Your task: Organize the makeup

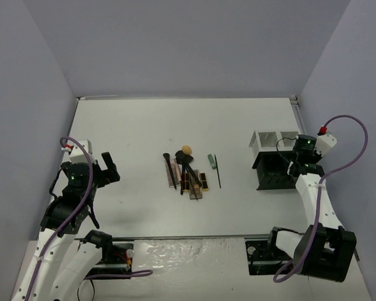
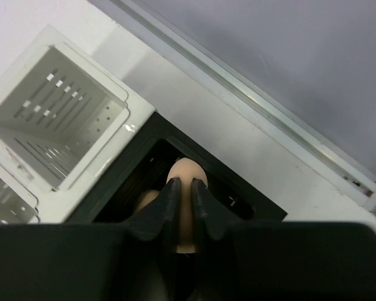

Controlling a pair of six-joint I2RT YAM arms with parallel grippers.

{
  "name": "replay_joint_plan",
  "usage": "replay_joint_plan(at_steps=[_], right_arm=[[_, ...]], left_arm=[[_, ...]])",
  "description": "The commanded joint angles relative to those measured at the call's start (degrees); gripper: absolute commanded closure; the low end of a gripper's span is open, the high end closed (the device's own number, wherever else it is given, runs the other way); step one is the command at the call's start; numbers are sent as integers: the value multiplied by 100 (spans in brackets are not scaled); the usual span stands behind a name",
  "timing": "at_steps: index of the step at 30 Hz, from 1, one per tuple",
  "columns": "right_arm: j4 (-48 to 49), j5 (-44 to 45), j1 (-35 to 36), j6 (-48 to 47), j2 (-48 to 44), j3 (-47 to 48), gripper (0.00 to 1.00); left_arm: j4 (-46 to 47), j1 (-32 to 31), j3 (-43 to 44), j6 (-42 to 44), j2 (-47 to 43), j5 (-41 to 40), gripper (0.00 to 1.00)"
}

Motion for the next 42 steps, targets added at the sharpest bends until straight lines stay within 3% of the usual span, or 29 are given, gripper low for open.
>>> replay_joint_plan(at_steps=[1, 4, 7, 12, 15, 21, 24, 34, 42], right_arm=[[690, -298, -93, -14, 176, 174, 74], [688, -614, -75, -86, 114, 213, 52], [689, -1043, -50, -140, -107, 205, 39], [713, -1562, 446, -497, -476, 456, 37], [823, -2010, 1377, -834, -301, 807, 34], [926, -2040, 3236, -1399, 845, 1759, 28], [1165, -2065, 3718, -1452, 1777, 2132, 27], [1791, -2746, 4225, -1559, 4026, 3278, 30], [2139, -3080, 4458, -1561, 4904, 3702, 34]], left_arm=[[207, 24, 76, -44, 31, -2, 3], [218, 25, 85, -33, 39, 6, 3], [225, 26, 85, -33, 49, 6, 3], [227, 26, 85, -33, 84, 41, 3], [221, 29, 94, -33, 113, 50, 3], [217, 44, 94, -33, 146, 40, 3], [201, 52, 94, -33, 146, 33, 3], [200, 61, 85, -33, 128, 33, 3], [217, 61, 84, -33, 154, 58, 3]])
